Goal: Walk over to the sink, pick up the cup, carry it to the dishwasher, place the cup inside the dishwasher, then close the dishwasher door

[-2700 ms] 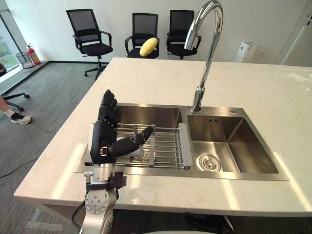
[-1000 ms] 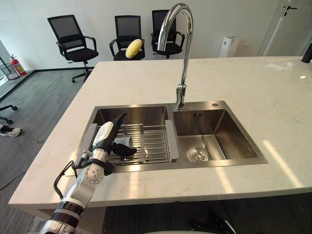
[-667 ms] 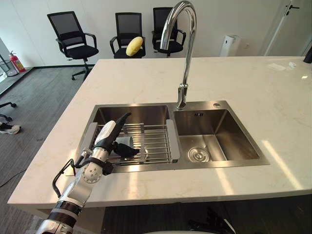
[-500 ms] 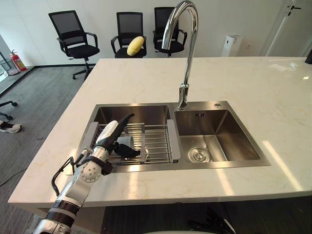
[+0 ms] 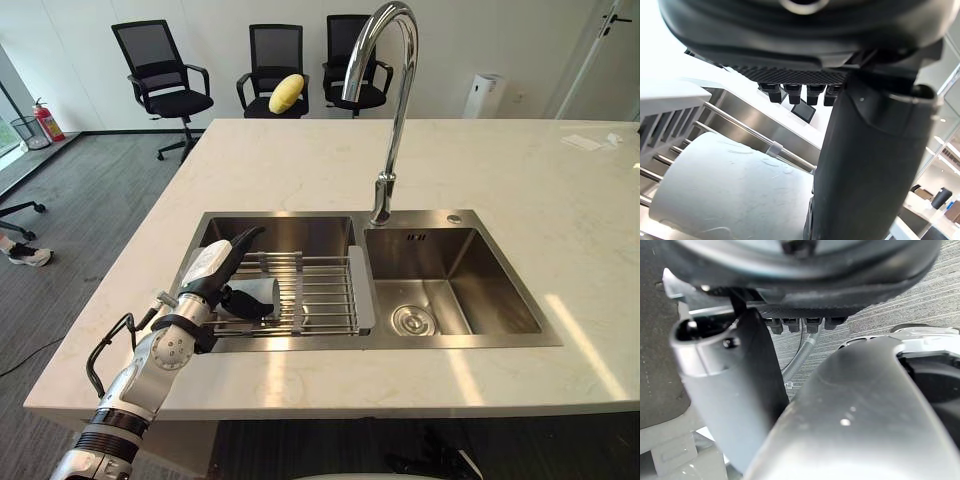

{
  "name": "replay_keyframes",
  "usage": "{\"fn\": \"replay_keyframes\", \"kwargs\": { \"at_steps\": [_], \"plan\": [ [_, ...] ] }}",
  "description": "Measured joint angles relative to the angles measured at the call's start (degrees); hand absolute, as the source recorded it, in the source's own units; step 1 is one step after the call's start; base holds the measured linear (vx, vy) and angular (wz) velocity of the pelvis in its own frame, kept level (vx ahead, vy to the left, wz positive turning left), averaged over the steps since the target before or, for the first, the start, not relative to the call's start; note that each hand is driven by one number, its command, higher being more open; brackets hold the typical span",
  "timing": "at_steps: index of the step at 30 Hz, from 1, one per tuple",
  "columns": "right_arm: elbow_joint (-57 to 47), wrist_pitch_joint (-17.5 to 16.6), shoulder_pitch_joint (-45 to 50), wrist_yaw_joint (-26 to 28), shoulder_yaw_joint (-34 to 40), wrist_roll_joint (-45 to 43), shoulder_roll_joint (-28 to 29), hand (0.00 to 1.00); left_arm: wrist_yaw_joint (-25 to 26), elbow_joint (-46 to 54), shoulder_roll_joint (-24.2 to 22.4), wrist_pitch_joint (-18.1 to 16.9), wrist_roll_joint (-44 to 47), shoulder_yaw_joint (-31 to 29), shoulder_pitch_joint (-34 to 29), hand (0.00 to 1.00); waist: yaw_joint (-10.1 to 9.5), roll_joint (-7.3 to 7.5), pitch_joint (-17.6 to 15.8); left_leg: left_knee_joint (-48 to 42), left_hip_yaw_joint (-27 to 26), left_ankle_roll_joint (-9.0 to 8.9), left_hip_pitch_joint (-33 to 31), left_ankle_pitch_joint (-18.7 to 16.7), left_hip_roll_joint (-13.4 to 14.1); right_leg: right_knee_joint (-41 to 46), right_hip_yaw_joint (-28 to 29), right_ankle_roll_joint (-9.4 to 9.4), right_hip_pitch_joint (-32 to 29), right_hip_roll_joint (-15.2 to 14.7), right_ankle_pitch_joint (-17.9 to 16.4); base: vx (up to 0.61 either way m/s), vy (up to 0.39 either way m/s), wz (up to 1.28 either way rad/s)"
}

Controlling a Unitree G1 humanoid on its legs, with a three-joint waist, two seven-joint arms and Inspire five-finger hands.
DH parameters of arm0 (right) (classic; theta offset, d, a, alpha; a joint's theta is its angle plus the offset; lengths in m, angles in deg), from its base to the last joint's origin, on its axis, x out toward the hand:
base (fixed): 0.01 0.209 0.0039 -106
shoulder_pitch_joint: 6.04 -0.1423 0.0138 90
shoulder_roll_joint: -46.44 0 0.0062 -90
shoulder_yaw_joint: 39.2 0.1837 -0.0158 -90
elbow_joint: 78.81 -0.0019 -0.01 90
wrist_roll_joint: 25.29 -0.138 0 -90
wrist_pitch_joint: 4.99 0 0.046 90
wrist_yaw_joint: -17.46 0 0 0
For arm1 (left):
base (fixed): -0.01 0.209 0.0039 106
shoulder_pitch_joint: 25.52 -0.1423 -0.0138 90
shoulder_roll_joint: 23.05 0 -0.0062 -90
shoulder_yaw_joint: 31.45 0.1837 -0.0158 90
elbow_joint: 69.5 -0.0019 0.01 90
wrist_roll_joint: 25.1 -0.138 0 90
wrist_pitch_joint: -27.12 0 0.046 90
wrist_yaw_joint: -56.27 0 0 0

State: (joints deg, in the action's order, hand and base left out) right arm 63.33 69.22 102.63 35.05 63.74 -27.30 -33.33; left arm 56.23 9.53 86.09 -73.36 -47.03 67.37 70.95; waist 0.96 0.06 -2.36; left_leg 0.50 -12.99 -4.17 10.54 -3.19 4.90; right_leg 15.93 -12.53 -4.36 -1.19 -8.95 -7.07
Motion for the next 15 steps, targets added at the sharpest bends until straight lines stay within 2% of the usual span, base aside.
{"fn": "replay_keyframes", "kwargs": {
  "at_steps": [11,15],
  "plan": [
    [-1.3,0.6,1.1,0.1,-0.8,0.0,-0.2,1.0,0.0,-1.1,0.4,0.4,-4.1,0.1,0.8,1.0,-0.03,-0.06,0.0,-0.1,1.2,0.09,-0.6,0.1,-0.2,0.0,-1.2,-0.22,0.2,-0.5,-0.2,0.0,-0.001,0.06],
    [-1.3,0.5,1.1,0.5,-0.8,0.0,-0.2,1.0,0.0,-1.3,0.6,2.3,-7.2,0.5,2.4,1.0,-0.2,-0.13,-0.1,-0.2,1.8,0.17,-0.9,0.1,-0.2,0.0,-1.9,-0.26,0.3,-0.7,-0.3,0.01,-0.004,0.08]
  ]
}}
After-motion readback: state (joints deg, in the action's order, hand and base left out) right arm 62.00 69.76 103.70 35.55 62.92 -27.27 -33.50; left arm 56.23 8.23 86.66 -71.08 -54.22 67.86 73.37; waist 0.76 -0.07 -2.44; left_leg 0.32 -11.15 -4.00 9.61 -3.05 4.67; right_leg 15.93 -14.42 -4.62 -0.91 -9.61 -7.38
